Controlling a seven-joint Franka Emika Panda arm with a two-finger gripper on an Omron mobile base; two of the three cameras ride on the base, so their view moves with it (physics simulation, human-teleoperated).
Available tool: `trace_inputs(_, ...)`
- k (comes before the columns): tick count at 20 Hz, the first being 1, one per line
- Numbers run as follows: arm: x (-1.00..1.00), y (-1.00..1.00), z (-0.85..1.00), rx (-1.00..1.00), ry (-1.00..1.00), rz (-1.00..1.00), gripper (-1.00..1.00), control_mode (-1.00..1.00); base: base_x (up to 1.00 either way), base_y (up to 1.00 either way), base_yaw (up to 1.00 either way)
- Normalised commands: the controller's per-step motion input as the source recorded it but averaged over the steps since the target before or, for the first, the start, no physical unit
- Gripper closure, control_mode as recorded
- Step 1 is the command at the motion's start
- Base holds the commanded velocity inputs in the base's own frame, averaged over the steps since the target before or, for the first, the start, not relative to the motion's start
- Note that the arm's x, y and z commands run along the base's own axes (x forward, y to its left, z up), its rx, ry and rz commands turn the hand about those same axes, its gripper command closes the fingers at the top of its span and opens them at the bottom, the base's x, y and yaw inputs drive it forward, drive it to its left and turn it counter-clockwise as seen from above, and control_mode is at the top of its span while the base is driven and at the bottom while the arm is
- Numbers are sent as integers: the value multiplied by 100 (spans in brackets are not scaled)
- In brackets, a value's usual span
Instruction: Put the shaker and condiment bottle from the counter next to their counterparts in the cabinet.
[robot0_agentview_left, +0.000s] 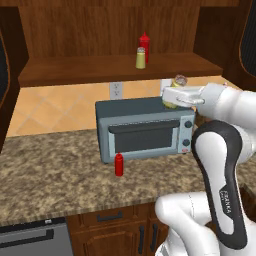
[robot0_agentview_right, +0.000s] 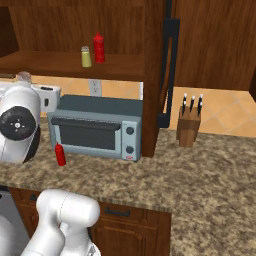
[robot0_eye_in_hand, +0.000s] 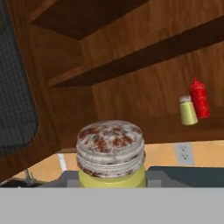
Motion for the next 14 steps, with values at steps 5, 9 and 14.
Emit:
trace_inputs(5, -11, 40, 23, -11, -1, -24, 100, -100, 0, 0, 0)
trace_inputs(9, 8, 18, 0, -22, 18, -34, 100, -100, 0, 0, 0)
trace_inputs(14, 38, 10, 33, -12, 14, -31, 100, -100, 0, 0, 0)
